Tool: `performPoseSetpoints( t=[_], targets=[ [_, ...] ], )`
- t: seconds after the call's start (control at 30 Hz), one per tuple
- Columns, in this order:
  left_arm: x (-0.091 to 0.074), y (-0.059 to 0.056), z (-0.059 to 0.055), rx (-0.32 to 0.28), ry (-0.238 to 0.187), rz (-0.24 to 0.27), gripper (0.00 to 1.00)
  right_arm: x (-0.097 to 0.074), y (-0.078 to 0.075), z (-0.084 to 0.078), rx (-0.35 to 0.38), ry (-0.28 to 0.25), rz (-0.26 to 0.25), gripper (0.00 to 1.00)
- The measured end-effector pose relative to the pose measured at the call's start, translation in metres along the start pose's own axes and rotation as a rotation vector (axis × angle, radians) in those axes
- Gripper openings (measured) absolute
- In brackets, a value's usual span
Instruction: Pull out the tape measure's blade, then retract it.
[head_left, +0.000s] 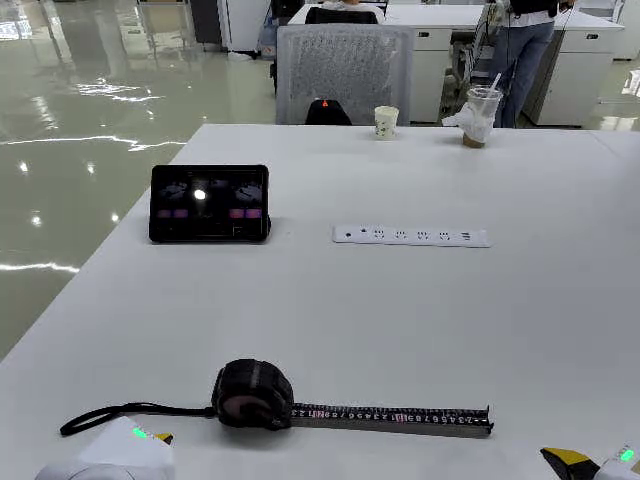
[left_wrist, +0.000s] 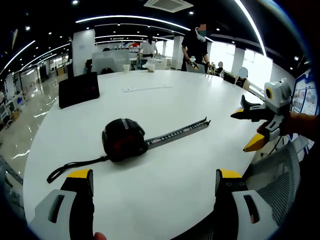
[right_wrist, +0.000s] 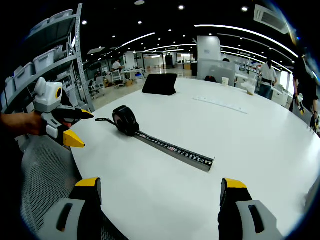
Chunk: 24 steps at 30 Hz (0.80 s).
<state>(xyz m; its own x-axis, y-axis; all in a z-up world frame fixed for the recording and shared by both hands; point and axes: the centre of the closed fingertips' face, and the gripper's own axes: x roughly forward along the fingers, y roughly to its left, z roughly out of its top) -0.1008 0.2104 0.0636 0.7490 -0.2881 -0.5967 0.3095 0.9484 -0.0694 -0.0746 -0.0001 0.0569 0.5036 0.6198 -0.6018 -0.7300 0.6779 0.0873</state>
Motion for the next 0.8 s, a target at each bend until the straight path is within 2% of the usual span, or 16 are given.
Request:
performPoseSetpoints(
  t=[0.4, 0.8],
  targets=[
    [-0.0005, 0.0005, 0.0026, -0.009, -0.011, 0.020, 0.99, -0.0014, 0.0011, -0.0008, -0.002, 0.007, 0.003, 0.99],
    [0.0052, 0.0032, 0.0042, -0.015, -0.007, 0.044, 0.99, 0.0008, 0.0015, 0.0022, -0.037, 0.000, 0.023, 0.99]
  ],
)
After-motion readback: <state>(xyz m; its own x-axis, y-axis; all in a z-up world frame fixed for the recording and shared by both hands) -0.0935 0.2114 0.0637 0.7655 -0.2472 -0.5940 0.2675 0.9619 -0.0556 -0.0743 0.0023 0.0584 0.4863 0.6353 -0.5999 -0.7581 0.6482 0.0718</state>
